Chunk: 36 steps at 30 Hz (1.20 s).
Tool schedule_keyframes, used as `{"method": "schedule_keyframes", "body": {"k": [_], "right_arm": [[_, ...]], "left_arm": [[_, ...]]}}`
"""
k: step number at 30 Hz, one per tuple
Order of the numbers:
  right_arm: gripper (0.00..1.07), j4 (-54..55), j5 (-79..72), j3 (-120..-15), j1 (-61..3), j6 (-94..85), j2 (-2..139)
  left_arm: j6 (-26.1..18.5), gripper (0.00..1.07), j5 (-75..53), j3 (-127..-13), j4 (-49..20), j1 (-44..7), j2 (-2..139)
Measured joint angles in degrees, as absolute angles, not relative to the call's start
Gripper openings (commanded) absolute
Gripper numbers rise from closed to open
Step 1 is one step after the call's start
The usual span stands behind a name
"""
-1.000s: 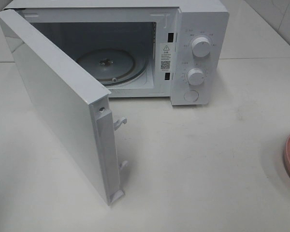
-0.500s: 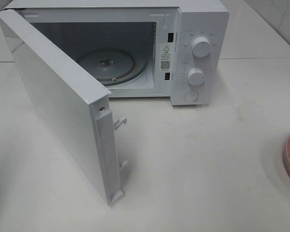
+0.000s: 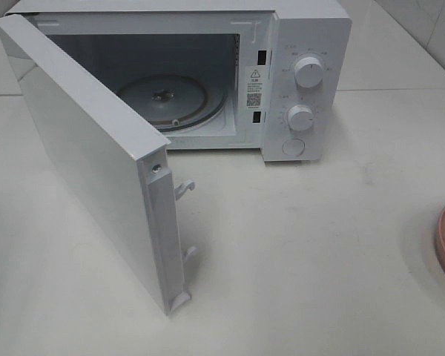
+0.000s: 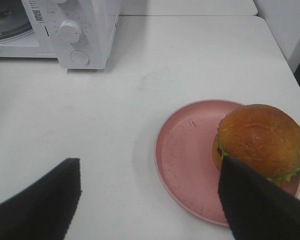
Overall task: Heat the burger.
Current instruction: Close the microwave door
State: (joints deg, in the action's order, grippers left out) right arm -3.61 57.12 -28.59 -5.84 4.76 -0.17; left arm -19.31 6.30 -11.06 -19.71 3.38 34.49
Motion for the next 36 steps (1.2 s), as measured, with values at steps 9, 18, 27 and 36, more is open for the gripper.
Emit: {"method": "schedule_keyframes", "body": {"k": [9, 18, 27, 36], "right_arm": [[0.75, -3.6, 57.1, -28.6, -5.8, 4.8, -0.2], [0.75, -3.6, 57.1, -28.6, -5.8, 4.8, -0.2], [0.75, -3.6, 57.1, -28.6, -5.8, 4.8, -0.2], [0.75, -3.6, 57.1, -28.6, -5.8, 4.8, -0.2]], "left_arm": [[-17.8, 0.00, 12.4, -11.1, -16.0, 3.4, 42.0], [-2.5, 0.00, 21.3, -10.9, -3.9, 3.4, 50.4], [10.6, 0.00, 30.4, -10.9, 15.2, 3.4, 58.8], [14.8, 0.00, 42.7, -11.3, 26.2, 1.0, 69.7]]}}
